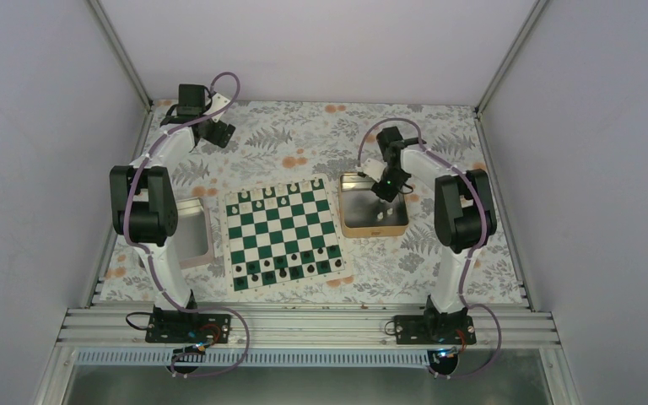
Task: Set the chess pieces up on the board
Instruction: Pick up the chess piece from the storage box, then place the chess piece on the chessboard.
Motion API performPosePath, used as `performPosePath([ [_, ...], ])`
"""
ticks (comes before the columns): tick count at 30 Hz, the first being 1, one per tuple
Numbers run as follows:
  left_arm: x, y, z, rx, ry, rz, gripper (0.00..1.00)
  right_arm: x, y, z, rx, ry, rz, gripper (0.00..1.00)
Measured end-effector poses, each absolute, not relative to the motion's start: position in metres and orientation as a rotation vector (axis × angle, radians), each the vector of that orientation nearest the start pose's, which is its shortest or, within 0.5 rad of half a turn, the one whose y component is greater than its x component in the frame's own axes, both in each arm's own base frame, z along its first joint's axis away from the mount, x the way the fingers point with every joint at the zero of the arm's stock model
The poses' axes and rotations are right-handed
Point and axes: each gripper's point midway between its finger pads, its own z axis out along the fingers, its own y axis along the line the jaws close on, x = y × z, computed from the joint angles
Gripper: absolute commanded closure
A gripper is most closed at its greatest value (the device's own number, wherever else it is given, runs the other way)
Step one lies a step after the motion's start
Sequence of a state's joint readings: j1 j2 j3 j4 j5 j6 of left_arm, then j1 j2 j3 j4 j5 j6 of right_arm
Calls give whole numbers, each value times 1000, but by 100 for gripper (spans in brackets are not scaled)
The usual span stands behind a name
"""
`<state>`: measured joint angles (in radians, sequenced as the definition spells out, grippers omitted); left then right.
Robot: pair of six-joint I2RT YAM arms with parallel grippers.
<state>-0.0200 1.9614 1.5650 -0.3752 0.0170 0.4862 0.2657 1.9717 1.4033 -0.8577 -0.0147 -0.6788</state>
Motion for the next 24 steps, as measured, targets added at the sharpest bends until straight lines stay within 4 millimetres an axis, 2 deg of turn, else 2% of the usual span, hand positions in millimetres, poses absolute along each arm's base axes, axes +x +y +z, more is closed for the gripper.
performPosePath([
  [6, 546, -14, 147, 598, 2275, 209, 0, 380, 106, 37, -1372, 2686, -20, 96],
  [8, 546, -15, 147, 600, 2275, 208, 0, 382, 109, 46, -1380, 2681, -24, 96],
  [12, 545, -19, 146, 609, 2273, 204, 0, 396, 125, 77, -1403, 2616, -64, 96],
  [15, 545, -23, 146, 617, 2271, 200, 0, 405, 155, 106, -1450, 2516, -77, 95],
  [19, 545, -26, 146, 625, 2271, 198, 0, 409, 209, 144, -1538, 2355, -74, 93],
  [22, 545, -27, 146, 628, 2271, 197, 0, 409, 252, 153, -1618, 2260, -55, 92],
  [24, 544, -27, 146, 631, 2270, 196, 0, 406, 276, 144, -1675, 2229, -38, 91],
])
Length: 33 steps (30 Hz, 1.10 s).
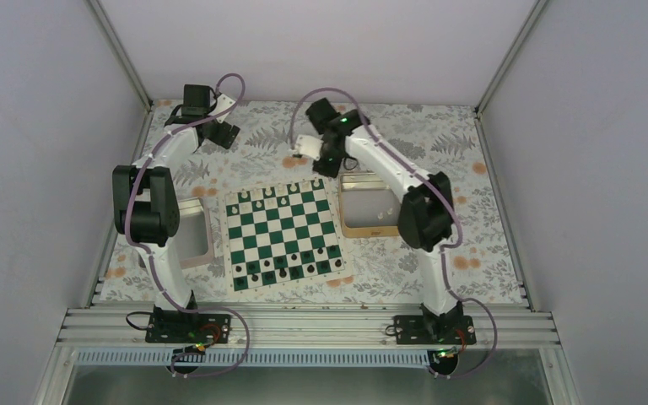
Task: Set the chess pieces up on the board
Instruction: Place the chess piece on the chessboard.
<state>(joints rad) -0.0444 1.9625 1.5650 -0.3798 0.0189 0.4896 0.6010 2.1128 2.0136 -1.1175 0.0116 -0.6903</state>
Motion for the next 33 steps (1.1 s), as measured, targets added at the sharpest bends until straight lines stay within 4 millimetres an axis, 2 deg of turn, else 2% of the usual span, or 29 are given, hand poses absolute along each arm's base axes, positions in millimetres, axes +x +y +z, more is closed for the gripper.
performPosePath([
  [5, 544, -28, 146, 632, 2270, 197, 0, 383, 319, 100, -1852, 2205, 14, 91],
  [7, 545, -28, 146, 633, 2270, 197, 0, 373, 329, 81, -1911, 2206, 37, 91],
  [11, 544, -29, 146, 635, 2269, 197, 0, 358, 344, 60, -1985, 2200, 80, 91],
  [17, 545, -29, 146, 638, 2268, 198, 0, 354, 360, 53, -2006, 2165, 126, 91],
  [22, 545, -29, 146, 639, 2268, 199, 0, 359, 366, 51, -1998, 2141, 130, 89],
  [33, 545, -29, 146, 646, 2266, 201, 0, 363, 369, 31, -2010, 2143, 130, 88],
])
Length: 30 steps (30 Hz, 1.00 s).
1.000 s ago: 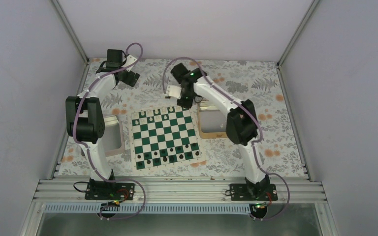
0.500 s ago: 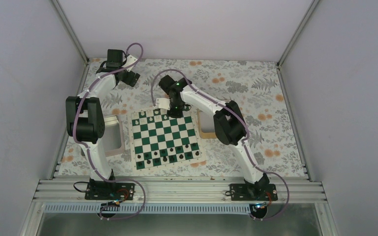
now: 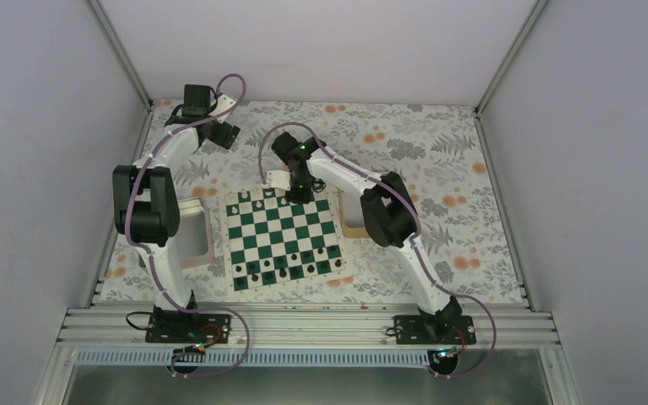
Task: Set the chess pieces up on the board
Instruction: Place the chess piece on the chessboard, then pick up the chess piece from the storage box.
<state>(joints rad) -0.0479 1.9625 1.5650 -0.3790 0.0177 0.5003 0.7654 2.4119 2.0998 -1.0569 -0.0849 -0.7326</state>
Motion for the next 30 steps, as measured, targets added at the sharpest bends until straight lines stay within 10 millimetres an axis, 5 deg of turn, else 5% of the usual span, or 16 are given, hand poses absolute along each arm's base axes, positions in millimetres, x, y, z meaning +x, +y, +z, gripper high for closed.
performPosePath([
  [22, 544, -31, 146, 657, 2262, 189, 0, 372, 368, 36, -1980, 2134, 111, 77],
  [27, 544, -31, 146, 659, 2261, 191, 0, 367, 350, 71, -1942, 2138, 113, 71],
  [30, 544, -31, 146, 660, 2261, 195, 0, 370, 317, 120, -1832, 2145, 94, 69],
])
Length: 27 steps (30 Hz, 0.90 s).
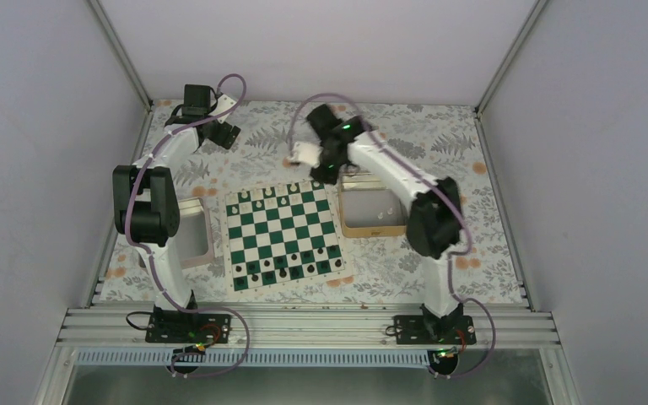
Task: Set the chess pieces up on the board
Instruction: Pick up the chess piece from the storage box.
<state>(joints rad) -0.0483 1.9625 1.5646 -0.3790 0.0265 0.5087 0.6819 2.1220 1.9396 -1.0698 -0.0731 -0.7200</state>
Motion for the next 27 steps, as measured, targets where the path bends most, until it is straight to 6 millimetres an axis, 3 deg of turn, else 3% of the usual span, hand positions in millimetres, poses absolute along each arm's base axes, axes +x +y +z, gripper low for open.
performPosePath([
  [2, 544, -31, 146, 660, 2261, 196, 0, 380, 285, 150, -1722, 2162, 70, 68],
  [5, 544, -30, 145, 662, 2262, 202, 0, 400, 211, 175, -1514, 2248, -3, 63],
  [8, 544, -30, 144, 662, 2265, 206, 0, 403, 145, 158, -1386, 2385, -101, 63],
  [10, 543, -29, 144, 661, 2266, 207, 0, 387, 118, 125, -1376, 2490, -131, 62],
  [13, 544, -29, 144, 661, 2265, 208, 0, 356, 112, 85, -1453, 2583, -103, 59],
  [15, 544, -29, 144, 661, 2265, 208, 0, 342, 113, 71, -1495, 2605, -86, 59],
  [21, 543, -32, 144, 666, 2263, 206, 0, 332, 115, 53, -1525, 2603, -65, 59],
  [27, 543, -32, 144, 668, 2263, 206, 0, 335, 116, 47, -1530, 2592, -54, 60],
])
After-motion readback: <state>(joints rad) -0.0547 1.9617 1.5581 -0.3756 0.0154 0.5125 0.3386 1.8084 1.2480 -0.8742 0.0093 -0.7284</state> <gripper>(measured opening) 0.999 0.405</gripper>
